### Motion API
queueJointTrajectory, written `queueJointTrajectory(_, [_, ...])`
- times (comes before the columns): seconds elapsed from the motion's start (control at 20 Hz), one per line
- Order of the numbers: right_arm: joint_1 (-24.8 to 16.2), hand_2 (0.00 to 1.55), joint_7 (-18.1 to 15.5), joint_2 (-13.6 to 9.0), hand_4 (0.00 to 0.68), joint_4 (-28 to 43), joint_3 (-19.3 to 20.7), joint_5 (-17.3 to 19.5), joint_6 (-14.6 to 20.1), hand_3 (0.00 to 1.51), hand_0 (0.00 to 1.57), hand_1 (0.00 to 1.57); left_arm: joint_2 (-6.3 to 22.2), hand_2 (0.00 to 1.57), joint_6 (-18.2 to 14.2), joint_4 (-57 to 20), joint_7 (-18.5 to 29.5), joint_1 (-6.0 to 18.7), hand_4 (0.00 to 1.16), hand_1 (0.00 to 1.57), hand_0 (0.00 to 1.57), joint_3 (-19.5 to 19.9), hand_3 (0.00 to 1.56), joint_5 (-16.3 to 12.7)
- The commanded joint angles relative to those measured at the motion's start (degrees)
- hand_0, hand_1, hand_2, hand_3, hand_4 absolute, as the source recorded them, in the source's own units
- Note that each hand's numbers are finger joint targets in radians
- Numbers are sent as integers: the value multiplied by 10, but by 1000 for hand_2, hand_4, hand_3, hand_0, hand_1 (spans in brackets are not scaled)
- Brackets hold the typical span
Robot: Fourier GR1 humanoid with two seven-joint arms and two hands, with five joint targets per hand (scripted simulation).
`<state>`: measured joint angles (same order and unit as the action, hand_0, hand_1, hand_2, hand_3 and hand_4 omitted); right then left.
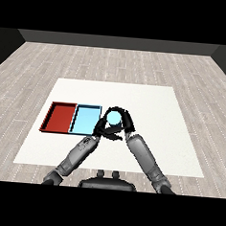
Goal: Pick the blue can and put it in the blue box
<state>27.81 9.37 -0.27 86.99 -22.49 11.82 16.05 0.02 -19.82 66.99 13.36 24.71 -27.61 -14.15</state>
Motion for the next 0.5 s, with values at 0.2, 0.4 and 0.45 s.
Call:
queueJointTrajectory(0.2, [-12, 1445, -20, 3, 571, -1, -26, -15, 6, 1379, 1360, 1360, 0, 0, 2, 22, 11, -8, 0, 0, 0, -24, 0, -39])
queueJointTrajectory(0.4, [-23, 1464, -14, 3, 570, 18, -46, -17, 15, 1387, 1526, 1526, 0, 0, -59, -9, -10, 41, 0, 0, 0, -25, 0, -27])
queueJointTrajectory(0.45, [42, 1465, 16, 3, 569, -15, -41, -29, 36, 1385, 1544, 1544, 0, 0, -80, -11, 21, 19, 632, 0, 0, -56, 0, -39])
